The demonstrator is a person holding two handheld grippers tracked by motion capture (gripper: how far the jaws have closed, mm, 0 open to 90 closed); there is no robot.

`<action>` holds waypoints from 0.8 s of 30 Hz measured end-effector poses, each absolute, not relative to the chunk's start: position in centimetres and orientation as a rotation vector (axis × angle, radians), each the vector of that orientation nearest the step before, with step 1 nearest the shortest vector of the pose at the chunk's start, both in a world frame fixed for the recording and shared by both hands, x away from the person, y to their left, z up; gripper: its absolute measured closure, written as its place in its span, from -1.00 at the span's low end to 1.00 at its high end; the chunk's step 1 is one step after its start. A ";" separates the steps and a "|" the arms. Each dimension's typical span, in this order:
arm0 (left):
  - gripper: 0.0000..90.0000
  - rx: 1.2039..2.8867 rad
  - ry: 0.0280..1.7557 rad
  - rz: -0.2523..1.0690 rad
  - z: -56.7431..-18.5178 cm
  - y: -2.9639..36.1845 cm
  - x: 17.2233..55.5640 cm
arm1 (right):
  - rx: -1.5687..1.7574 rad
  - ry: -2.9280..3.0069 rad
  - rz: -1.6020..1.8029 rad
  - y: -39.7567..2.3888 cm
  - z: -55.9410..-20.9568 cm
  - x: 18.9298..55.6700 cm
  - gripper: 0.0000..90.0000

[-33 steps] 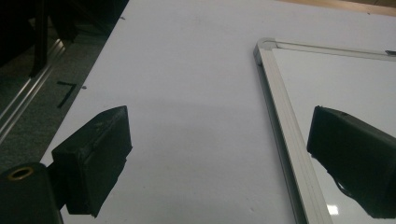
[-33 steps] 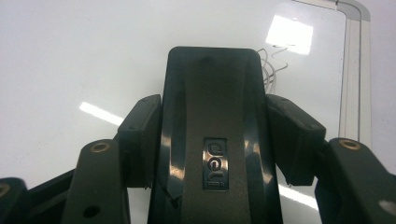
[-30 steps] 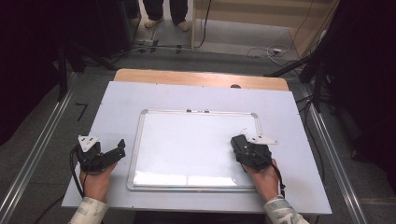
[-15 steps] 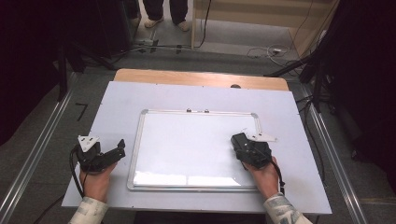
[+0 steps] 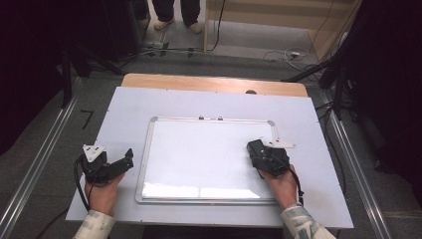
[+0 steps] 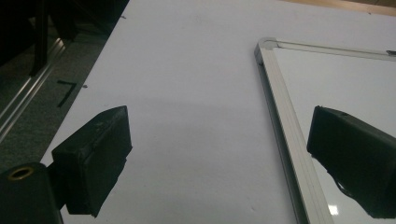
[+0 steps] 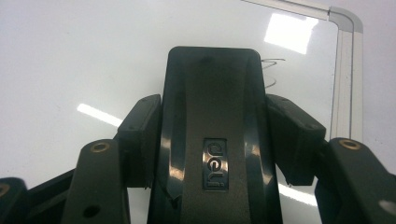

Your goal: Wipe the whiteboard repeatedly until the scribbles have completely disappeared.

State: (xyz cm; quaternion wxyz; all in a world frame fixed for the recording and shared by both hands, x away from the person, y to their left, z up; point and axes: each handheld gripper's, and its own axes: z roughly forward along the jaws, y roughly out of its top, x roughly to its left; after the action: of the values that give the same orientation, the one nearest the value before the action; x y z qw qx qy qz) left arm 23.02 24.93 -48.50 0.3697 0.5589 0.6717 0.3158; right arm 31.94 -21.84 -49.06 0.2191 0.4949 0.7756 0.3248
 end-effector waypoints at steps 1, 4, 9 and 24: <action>-0.85 1.434 1.723 0.810 -48.5 24.9 23.0 | 1.370 2.145 0.897 -21.8 -49.1 32.0 -0.14; -0.85 1.432 1.725 0.810 -48.5 24.9 23.0 | 1.369 2.144 0.898 -21.9 -49.1 32.2 -0.14; -0.85 1.432 1.726 0.811 -48.5 24.9 23.1 | 1.377 2.140 0.898 -21.9 -49.1 32.6 -0.14; -0.85 1.426 1.729 0.801 -48.6 25.0 23.1 | 1.393 2.123 0.896 -22.1 -49.0 34.0 -0.14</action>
State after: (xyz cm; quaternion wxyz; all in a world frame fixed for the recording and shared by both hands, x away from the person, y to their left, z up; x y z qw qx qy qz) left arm 23.10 24.98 -48.56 0.3716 0.5562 0.6745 0.3124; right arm 34.04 -22.06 -49.03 0.2226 0.5045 0.7686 0.3244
